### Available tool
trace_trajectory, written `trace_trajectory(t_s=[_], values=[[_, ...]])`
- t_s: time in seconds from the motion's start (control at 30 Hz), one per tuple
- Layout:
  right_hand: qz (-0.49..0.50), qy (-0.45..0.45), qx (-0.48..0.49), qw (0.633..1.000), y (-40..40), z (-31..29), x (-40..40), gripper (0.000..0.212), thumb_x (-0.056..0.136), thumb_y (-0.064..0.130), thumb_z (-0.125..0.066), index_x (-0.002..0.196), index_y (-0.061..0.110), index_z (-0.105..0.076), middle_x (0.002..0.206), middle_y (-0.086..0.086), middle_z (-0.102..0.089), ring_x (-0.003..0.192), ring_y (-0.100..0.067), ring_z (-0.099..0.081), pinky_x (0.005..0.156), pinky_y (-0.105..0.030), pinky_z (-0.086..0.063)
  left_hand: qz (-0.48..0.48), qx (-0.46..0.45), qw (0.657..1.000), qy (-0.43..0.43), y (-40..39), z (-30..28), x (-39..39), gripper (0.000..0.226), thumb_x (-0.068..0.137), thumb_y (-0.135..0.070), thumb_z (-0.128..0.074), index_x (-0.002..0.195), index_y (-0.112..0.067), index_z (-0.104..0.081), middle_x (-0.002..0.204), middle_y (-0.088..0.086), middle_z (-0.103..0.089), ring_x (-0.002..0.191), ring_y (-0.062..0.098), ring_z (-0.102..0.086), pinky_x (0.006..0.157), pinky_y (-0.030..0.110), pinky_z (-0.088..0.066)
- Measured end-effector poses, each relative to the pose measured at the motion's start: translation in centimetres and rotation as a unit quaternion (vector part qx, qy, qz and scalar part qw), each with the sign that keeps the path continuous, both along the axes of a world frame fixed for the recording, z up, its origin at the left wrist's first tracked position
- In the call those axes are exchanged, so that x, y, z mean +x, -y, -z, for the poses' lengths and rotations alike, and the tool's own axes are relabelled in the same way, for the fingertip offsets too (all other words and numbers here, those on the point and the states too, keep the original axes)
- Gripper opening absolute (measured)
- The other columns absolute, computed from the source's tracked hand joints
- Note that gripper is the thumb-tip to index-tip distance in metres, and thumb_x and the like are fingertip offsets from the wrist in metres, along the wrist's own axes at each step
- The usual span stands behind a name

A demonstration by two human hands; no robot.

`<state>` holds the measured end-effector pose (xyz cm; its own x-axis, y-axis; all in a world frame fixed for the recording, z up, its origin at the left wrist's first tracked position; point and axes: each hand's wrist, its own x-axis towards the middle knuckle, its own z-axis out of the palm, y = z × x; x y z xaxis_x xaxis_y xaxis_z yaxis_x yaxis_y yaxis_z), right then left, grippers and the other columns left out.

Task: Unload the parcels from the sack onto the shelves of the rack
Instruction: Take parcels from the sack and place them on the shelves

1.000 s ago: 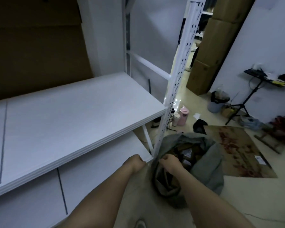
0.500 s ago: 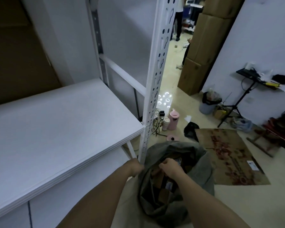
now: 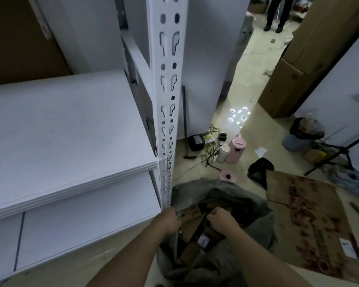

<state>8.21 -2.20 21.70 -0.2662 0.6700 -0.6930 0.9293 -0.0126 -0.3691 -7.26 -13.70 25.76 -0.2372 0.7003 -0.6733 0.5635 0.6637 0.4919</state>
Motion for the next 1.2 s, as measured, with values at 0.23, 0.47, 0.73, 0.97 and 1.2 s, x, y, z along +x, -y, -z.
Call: trace_trajectory(t_s=[0.23, 0.47, 0.73, 0.97, 1.2], values=[[0.007, -0.003, -0.019, 1.0, -3.5, 14.6, 0.4, 0.022, 0.095, 0.033, -0.05, 0.107, 0.016, -0.058, 0.105, -0.008, -0.062, 0.102, -0.026, -0.059, 0.084, -0.035, -0.044, 0.103, 0.002, 0.985, -0.135, -3.6, 14.8, 0.6, 0.039, 0.095, -0.029, -0.045, 0.13, -0.012, -0.045, 0.134, 0.012, -0.046, 0.117, 0.027, -0.049, 0.088, 0.03, -0.041], [0.047, -0.013, -0.046, 0.998, -6.8, 31.6, -0.5, 0.054, 0.097, 0.032, -0.047, 0.143, 0.011, -0.031, 0.132, -0.009, -0.049, 0.114, -0.026, -0.051, 0.088, -0.032, -0.045, 0.392, 0.054, 0.872, -0.289, -7.9, 33.6, 1.8, 0.046, 0.097, -0.019, -0.041, 0.141, -0.004, -0.037, 0.148, 0.019, -0.036, 0.143, 0.032, -0.018, 0.116, 0.047, -0.009], [0.122, -0.063, -0.031, 0.99, -10.3, 45.0, -3.5, 0.063, 0.1, 0.039, -0.044, 0.149, 0.008, -0.022, 0.147, -0.015, -0.032, 0.13, -0.033, -0.04, 0.1, -0.035, -0.041, 0.481, -0.007, 0.764, -0.43, -13.9, 44.6, 0.5, 0.058, 0.1, -0.043, -0.027, 0.151, -0.013, -0.021, 0.158, 0.01, -0.019, 0.147, 0.03, -0.001, 0.107, 0.052, 0.027], [0.324, -0.222, -0.158, 0.906, -10.3, 49.0, -4.0, 0.066, 0.094, 0.038, -0.058, 0.149, 0.013, -0.032, 0.143, -0.012, -0.046, 0.124, -0.031, -0.049, 0.101, -0.038, -0.044, 0.483, -0.129, 0.664, -0.556, -15.5, 46.1, -3.4, 0.067, 0.099, -0.05, -0.031, 0.153, -0.016, -0.011, 0.16, 0.014, -0.004, 0.145, 0.04, 0.009, 0.098, 0.066, 0.027], [0.376, -0.241, -0.236, 0.863, -9.0, 47.4, -5.0, 0.068, 0.08, 0.038, -0.075, 0.136, 0.017, -0.044, 0.108, -0.002, -0.06, 0.091, -0.015, -0.057, 0.07, -0.031, -0.051, 0.412, -0.09, 0.755, -0.502, -15.2, 45.7, -4.1, 0.057, 0.101, -0.039, -0.032, 0.15, -0.012, -0.022, 0.153, 0.015, -0.027, 0.142, 0.036, -0.018, 0.113, 0.057, 0.014]])
